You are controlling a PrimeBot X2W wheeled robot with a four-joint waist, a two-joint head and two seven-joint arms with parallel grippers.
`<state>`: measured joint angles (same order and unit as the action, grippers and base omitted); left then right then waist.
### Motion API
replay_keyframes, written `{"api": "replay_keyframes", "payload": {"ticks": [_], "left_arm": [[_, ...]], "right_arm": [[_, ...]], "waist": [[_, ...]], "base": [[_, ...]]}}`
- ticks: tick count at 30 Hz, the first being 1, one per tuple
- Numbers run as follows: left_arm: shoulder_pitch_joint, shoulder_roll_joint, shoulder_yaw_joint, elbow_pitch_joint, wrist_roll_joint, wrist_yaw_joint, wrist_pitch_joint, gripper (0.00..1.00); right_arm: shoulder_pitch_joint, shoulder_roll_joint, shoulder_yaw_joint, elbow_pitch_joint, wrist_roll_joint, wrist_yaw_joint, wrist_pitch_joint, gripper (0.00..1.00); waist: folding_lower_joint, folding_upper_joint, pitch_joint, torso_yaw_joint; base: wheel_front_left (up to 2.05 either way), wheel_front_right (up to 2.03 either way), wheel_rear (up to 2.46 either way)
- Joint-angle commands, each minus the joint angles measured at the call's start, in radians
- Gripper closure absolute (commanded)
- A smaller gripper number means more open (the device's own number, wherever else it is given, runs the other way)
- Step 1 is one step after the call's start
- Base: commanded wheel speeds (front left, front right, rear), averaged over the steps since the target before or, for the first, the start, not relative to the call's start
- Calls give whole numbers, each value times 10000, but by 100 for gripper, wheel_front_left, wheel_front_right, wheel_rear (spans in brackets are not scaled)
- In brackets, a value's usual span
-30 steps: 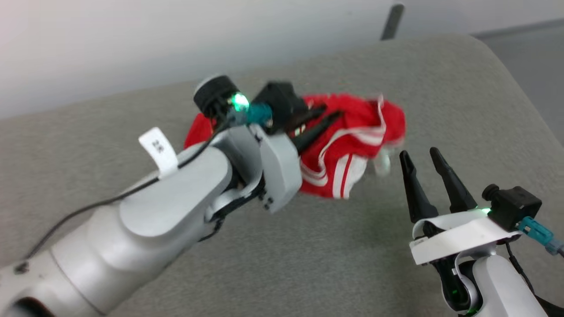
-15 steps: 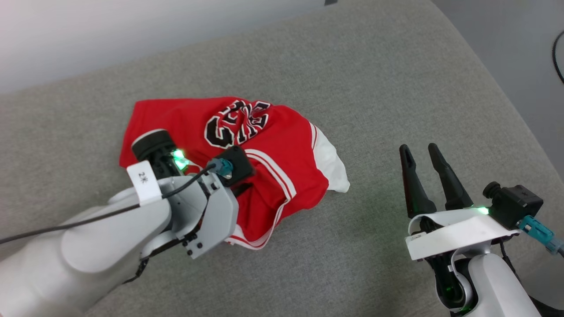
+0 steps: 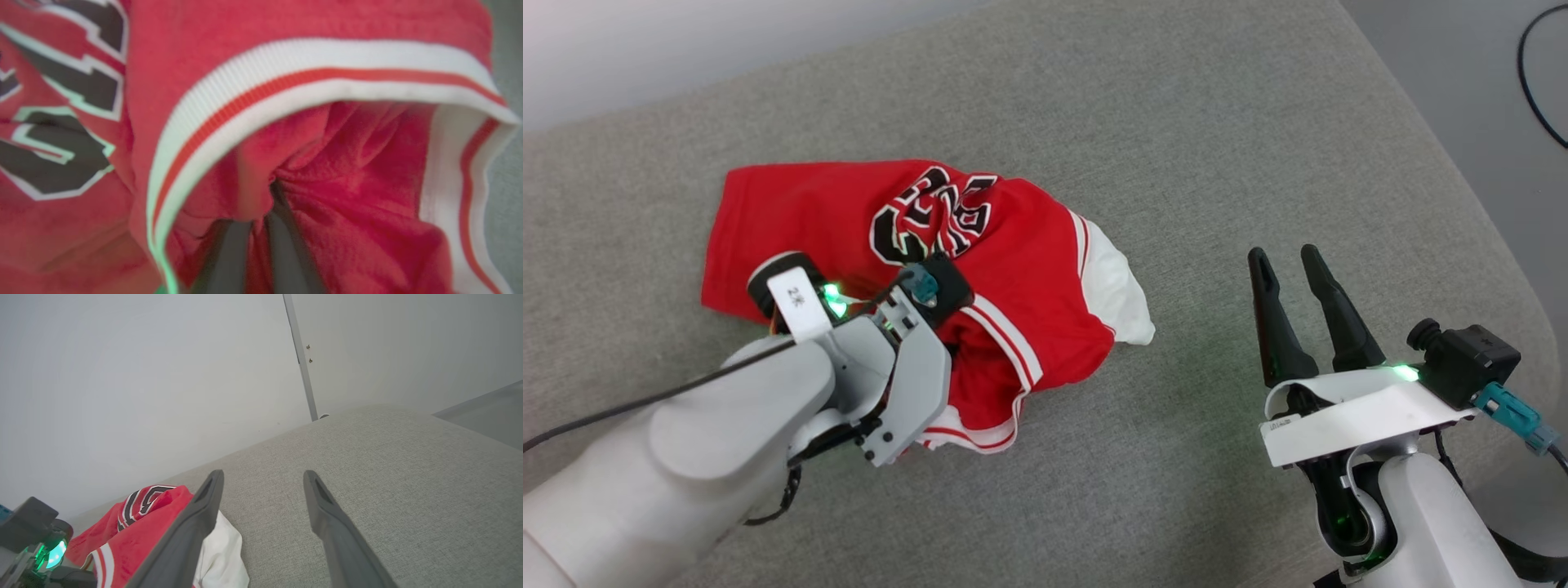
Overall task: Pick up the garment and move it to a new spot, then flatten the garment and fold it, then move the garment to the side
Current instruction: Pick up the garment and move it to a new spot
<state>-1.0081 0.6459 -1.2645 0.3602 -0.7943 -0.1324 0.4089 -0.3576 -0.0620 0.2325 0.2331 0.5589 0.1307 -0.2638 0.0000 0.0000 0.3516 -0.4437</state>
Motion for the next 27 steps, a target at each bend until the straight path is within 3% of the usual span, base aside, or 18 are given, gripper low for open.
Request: {"api": "replay_keyframes", "payload": {"ticks": [1, 8, 9, 11, 12, 18, 27], "left_arm": [[590, -18, -301, 465, -1, 38, 186, 100], [546, -298, -305, 771, -129, 41, -307, 100], [469, -343, -287, 773, -227, 40, -503, 84], [365, -447, -256, 644, -294, 28, -796, 41], [313, -507, -240, 571, -397, 28, -970, 4], [-205, -699, -152, 151, -1054, 26, -2304, 0], [377, -552, -47, -264, -3775, 26, -4500, 0]], "right_arm": [[5, 24, 1, 6, 53, 1, -9, 0], [132, -102, -84, 113, -101, 1, -9, 0], [158, -155, -83, 127, -132, 1, -9, 0], [231, -257, -74, 154, -184, 1, -9, 0], [253, -327, -96, 169, -232, 1, -7, 0], [480, -721, -95, 272, -412, 1, -9, 0], [931, -1203, -153, 464, -602, 1, -9, 0]], "waist": [[0, 0, 54, -52], [0, 0, -223, 304], [0, 0, -316, 419], [0, 0, -531, 680], [0, 0, -648, 833], [0, 0, -1308, 1750], [0, 0, -2078, 2909]], "base": [[0, 0, 0], [0, 0, 0], [0, 0, 0], [0, 0, 0], [0, 0, 0], [0, 0, 0], [0, 0, 0]]}}
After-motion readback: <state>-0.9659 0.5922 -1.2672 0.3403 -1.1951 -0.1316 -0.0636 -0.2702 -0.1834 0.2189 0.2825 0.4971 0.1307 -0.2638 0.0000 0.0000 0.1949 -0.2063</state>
